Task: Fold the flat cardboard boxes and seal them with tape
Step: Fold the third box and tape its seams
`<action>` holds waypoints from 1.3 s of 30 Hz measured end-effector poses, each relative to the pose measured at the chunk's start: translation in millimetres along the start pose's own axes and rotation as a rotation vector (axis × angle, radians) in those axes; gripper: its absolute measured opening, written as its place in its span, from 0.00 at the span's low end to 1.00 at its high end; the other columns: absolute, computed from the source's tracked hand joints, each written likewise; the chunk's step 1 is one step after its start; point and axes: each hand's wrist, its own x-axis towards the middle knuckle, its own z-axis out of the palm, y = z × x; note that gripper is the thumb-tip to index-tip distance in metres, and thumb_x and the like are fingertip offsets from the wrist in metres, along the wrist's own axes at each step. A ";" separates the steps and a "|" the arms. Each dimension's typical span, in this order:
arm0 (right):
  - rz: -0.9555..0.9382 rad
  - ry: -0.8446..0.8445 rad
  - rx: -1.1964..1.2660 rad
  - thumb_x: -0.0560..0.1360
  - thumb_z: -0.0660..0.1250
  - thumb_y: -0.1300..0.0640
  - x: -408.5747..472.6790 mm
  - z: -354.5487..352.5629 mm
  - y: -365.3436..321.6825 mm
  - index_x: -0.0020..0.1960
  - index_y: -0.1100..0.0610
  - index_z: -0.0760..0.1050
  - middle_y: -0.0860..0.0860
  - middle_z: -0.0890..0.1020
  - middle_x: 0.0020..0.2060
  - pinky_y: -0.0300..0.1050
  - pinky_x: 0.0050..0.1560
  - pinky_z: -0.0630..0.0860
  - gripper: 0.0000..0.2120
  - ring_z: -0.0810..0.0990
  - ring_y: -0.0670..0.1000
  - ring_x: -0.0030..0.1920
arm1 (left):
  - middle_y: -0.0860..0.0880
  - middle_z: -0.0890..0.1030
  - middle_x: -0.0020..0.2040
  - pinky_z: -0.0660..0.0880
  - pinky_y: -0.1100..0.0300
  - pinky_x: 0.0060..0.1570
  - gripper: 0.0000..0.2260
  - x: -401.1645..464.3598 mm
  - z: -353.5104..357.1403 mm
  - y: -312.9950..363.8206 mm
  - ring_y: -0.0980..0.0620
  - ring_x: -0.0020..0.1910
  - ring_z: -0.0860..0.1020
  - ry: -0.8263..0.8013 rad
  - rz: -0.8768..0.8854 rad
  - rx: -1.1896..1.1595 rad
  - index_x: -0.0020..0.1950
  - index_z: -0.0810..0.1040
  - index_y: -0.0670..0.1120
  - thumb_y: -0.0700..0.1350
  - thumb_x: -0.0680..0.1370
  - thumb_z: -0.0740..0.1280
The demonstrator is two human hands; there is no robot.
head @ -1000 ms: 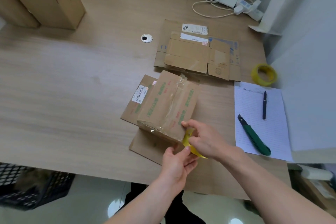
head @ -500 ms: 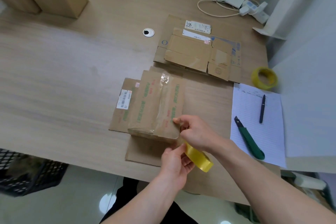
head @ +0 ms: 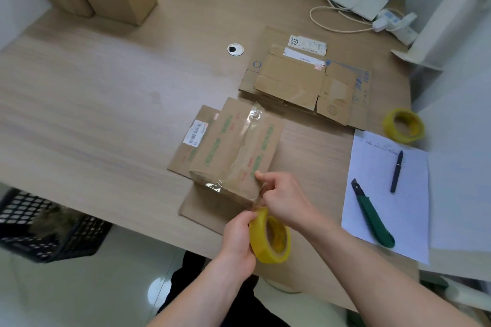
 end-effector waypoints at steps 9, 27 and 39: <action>0.059 0.080 0.087 0.64 0.57 0.59 -13.2 34.3 -3.9 0.54 0.47 0.81 0.37 0.78 0.38 0.42 0.59 0.75 0.23 0.75 0.44 0.47 | 0.43 0.85 0.46 0.79 0.59 0.38 0.16 0.2 -27.3 28.2 0.50 0.38 0.83 -0.204 0.048 -0.042 0.54 0.84 0.42 0.36 0.78 0.57; 0.576 0.327 -0.532 0.73 0.68 0.51 -47.6 -114.7 164.6 0.72 0.52 0.66 0.58 0.75 0.53 0.51 0.42 0.74 0.29 0.76 0.61 0.48 | 0.47 0.83 0.34 0.73 0.63 0.29 0.07 8.6 -23.0 29.8 0.53 0.28 0.77 0.074 0.127 0.126 0.40 0.86 0.45 0.40 0.77 0.69; -0.035 0.370 -0.293 0.77 0.62 0.54 -68.1 -94.0 77.1 0.54 0.41 0.73 0.44 0.78 0.34 0.45 0.33 0.69 0.09 0.76 0.46 0.36 | 0.45 0.82 0.32 0.73 0.62 0.26 0.05 10.2 -18.5 31.9 0.51 0.26 0.76 0.127 0.162 0.117 0.40 0.84 0.43 0.38 0.75 0.71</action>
